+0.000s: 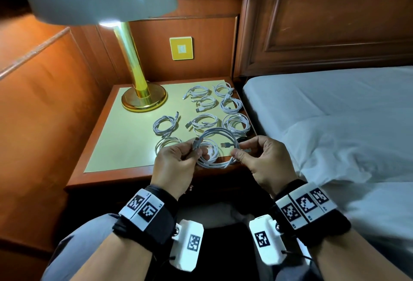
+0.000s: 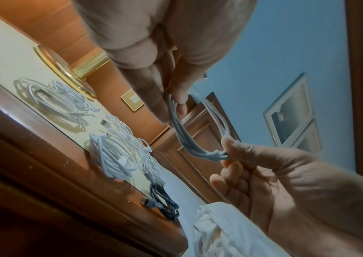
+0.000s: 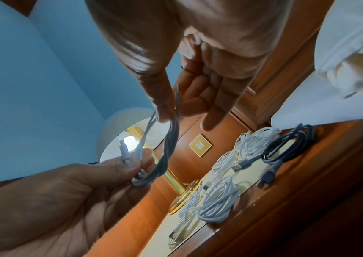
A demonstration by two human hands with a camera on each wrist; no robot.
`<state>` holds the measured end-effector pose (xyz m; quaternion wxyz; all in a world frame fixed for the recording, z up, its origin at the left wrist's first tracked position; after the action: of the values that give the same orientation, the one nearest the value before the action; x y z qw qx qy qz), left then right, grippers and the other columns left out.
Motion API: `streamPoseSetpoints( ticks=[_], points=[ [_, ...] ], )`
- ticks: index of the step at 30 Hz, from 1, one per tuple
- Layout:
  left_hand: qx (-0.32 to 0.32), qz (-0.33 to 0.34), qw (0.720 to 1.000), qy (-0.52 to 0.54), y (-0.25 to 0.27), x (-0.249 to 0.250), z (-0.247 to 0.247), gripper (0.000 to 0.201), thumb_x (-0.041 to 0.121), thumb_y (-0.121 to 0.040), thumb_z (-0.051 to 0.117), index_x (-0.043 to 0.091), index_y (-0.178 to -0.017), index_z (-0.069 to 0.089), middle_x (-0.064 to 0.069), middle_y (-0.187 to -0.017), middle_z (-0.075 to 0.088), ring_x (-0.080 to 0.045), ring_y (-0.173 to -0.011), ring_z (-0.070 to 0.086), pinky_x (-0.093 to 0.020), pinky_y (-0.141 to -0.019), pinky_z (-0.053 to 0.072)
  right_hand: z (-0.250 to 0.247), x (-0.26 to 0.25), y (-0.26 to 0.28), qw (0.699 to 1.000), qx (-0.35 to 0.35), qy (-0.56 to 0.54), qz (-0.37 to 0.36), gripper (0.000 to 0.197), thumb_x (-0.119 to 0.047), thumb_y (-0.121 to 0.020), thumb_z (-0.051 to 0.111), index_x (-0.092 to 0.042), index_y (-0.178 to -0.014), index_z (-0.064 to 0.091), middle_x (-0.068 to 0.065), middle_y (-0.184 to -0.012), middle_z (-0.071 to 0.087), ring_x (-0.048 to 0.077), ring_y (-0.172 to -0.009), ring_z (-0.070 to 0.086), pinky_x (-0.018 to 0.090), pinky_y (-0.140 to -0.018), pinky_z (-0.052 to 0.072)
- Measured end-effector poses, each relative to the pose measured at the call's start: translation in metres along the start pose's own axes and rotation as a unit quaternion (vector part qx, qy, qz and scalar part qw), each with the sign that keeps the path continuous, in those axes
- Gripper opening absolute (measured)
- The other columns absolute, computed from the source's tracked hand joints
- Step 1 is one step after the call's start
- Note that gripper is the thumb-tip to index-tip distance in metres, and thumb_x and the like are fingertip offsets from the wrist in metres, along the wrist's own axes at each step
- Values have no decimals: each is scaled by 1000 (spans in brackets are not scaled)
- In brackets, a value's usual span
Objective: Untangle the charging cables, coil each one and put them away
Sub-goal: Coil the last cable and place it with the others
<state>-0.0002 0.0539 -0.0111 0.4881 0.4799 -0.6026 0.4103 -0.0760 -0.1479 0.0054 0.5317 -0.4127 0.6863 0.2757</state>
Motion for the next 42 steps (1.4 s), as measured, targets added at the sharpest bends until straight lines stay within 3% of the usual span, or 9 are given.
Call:
streamPoseSetpoints(
  ticks=[4,9,15,19,24,28,35,38,42],
  points=[
    [-22,26,997,-66,3,6,3,15,8,-93,67,16,-91,79,13,-83,77,-2,-86,72,-29,-92,55,0,11,-4,999,9,28,27,25,-32,-70,90,-19,-80,70,1,-75,74,15,-68,71,28,-70,59],
    [-40,7,998,-42,4,5,1,14,7,-96,64,10,-105,74,6,-90,78,1,-80,72,-10,-68,52,3,13,-3,999,-9,30,32,23,-28,-72,89,-20,-81,69,2,-78,74,16,-71,72,29,-71,59],
    [-106,-13,990,-94,2,-8,-10,14,13,-97,61,16,-97,75,-3,-93,76,-20,-90,74,-42,-86,60,17,13,-3,989,-33,147,-7,20,-28,-72,88,-24,-81,71,-12,-66,67,-5,-59,60,7,-61,43],
    [-153,-10,984,-92,14,-13,-20,22,1,-100,52,6,-98,73,-12,-98,73,-26,-97,72,-36,-87,60,32,5,-2,974,-47,222,-21,21,-27,-72,86,-20,-75,67,-10,-68,66,-3,-61,59,6,-57,39],
    [-83,37,991,-103,14,-11,-47,27,1,-96,61,24,-92,76,10,-84,75,-6,-81,69,-33,-81,61,65,-14,0,959,-71,270,-44,18,-28,-75,81,-18,-78,67,-10,-67,64,4,-65,61,16,-65,46],
    [11,52,993,-103,5,-2,-81,26,0,-91,68,22,-102,77,24,-78,72,10,-82,68,-6,-77,50,97,-35,-5,959,-87,262,-66,13,-27,-77,76,-21,-80,65,-10,-73,66,12,-73,64,26,-72,53],
    [76,155,954,-246,5,9,-116,32,0,-85,73,21,-109,78,14,-80,77,1,-80,70,-7,-74,51,166,-70,-9,912,-134,358,-149,8,-9,-82,55,-17,-86,57,3,-89,63,21,-77,49,24,-65,35],
    [113,96,952,-270,-3,-5,-141,25,7,-86,73,20,-107,79,9,-85,78,-1,-83,68,1,-71,42,193,-74,-14,907,-151,369,-139,7,-16,-82,57,-19,-87,60,2,-93,64,23,-80,54,25,-65,36],
    [110,-57,987,-99,-26,-42,-173,16,5,-94,65,13,-100,78,-1,-86,77,-17,-76,75,-30,-76,62,220,-70,-28,912,-169,362,-92,13,-28,-84,64,-25,-95,69,-4,-94,70,20,-87,63,25,-68,44]
  ],
)
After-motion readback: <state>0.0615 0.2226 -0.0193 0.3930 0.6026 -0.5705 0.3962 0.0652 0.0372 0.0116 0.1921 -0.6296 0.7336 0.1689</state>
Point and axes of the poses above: each hand's wrist, its own y-axis away from the middle knuckle, its own z-axis out of the palm, x = y × z, the point moved 6 cm from there along -y, towards the middle knuckle
